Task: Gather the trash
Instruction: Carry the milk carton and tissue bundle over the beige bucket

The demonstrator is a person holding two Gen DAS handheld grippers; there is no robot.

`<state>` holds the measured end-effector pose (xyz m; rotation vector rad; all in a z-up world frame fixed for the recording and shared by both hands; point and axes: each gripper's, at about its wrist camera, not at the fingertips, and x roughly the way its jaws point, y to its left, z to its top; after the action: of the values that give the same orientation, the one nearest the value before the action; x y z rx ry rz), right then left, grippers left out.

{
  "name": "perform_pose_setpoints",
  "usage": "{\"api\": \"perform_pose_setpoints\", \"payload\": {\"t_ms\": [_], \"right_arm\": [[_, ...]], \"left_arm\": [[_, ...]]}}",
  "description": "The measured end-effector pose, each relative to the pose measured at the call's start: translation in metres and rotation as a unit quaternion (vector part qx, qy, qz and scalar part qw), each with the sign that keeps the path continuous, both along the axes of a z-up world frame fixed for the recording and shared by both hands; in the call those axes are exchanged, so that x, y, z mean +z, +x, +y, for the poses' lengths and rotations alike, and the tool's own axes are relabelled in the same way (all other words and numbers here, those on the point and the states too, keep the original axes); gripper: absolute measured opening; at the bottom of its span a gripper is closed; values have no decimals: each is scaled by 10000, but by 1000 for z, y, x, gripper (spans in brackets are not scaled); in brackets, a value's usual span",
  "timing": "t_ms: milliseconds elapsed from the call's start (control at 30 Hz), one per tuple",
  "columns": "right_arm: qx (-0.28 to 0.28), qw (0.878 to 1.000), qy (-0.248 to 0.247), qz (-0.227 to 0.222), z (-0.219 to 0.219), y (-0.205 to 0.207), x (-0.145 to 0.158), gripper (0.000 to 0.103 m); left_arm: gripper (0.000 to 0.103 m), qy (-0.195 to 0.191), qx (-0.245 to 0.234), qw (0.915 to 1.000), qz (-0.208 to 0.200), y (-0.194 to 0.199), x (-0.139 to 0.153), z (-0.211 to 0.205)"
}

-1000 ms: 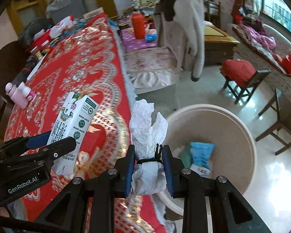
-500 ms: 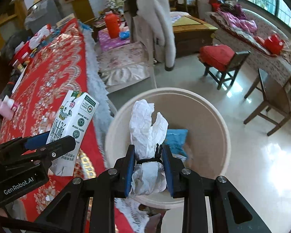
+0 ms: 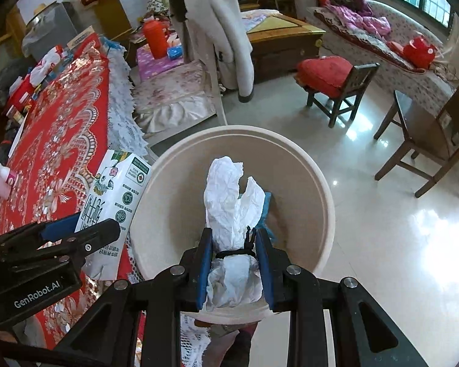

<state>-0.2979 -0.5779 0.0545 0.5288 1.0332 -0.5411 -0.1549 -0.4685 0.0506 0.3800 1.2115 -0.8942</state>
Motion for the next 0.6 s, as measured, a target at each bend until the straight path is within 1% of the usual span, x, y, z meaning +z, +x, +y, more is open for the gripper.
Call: {"api": "perform_pose_setpoints", "payload": {"t_ms": [600], "right_arm": [[-36, 9999, 141, 53, -16, -5, -11, 27]], "left_arm": [[51, 54, 54, 9999, 75, 1, -9, -12]]}}
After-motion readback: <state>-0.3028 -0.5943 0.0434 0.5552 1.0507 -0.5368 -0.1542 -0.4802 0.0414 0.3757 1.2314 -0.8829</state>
